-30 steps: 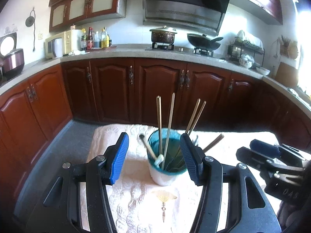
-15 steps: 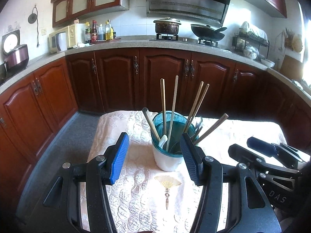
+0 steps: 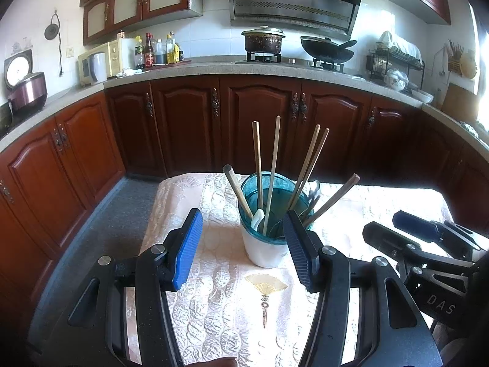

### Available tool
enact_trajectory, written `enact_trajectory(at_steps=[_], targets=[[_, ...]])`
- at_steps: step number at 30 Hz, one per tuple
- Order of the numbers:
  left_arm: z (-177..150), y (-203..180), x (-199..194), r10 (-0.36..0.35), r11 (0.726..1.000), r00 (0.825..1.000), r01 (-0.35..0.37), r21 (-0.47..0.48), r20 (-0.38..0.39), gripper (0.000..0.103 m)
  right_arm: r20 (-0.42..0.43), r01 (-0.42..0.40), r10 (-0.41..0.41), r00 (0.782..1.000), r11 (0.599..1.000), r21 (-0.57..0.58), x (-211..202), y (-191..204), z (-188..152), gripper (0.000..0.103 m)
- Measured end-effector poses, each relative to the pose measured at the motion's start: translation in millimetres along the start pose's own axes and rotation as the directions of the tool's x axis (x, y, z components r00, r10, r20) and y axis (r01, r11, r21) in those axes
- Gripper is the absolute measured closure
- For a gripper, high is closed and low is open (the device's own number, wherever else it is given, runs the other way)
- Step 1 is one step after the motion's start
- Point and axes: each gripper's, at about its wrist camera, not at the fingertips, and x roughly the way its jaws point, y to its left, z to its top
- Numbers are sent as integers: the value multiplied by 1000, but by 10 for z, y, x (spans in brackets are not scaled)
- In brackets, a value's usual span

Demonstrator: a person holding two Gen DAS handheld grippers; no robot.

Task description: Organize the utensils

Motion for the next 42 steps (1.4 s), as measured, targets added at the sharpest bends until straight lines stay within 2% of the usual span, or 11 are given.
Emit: enact_trajectory(at_steps=[42], targets=[[-2, -29, -16, 9, 1000, 1000, -9, 10, -1, 48, -10, 4, -4, 1000, 1000, -20, 70, 52, 17, 49]])
